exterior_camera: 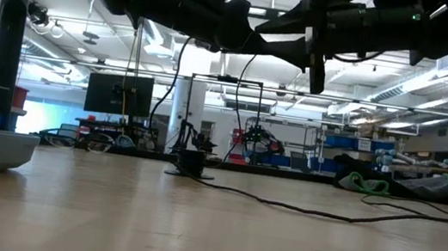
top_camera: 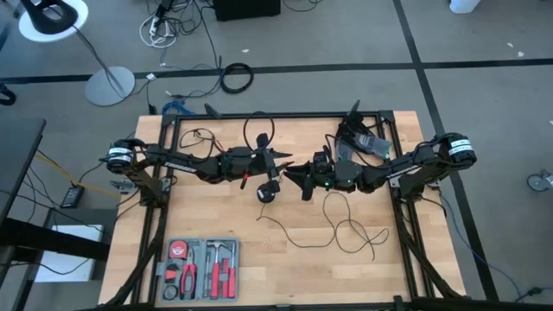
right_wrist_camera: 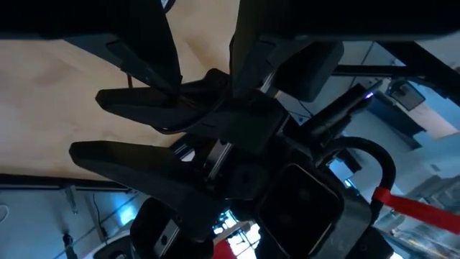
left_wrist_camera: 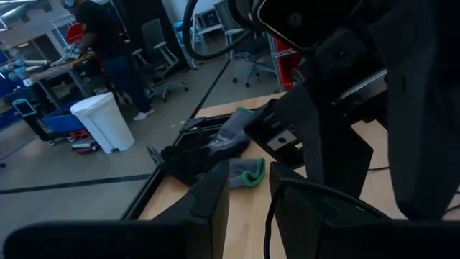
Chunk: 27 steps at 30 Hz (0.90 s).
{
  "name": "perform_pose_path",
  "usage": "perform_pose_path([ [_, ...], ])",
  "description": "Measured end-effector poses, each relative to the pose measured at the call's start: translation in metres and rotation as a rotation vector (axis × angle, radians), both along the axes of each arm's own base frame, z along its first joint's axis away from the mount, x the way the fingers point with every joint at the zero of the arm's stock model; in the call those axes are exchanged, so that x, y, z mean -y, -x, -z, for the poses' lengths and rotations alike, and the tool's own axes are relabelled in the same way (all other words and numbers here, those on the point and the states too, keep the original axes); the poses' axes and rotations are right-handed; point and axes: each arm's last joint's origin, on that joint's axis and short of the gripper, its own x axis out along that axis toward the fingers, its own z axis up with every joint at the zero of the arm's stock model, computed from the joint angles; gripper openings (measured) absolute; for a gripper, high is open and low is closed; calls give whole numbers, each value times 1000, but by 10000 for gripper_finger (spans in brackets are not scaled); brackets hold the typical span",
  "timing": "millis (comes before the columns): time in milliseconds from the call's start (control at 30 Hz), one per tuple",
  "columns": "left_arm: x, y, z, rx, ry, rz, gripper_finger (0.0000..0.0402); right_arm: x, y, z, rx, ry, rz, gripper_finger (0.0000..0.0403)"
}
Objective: Coil cords
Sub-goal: Uncoil the black wire from the black spool
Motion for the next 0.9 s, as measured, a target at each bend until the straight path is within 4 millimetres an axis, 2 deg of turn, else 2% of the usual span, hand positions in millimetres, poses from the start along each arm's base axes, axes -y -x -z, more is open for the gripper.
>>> perform_pose_path([
  [300, 0, 0, 0, 0, 1, 5, 106, 1, -3, -2, -10, -54, -30, 122],
  [600, -1, 2, 6, -53, -3, -9, 105, 8, -31, 10, -93, -51, -10, 116],
  [700, -1, 2, 8, -70, 0, -14, 105, 8, -32, 13, -104, -26, -16, 84],
  [800, -1, 2, 8, -71, 4, -21, 105, 4, -32, 11, -106, 26, -35, 20],
  [900, 0, 2, 9, -70, 6, -27, 105, -3, -31, 11, -112, 48, -45, 9],
])
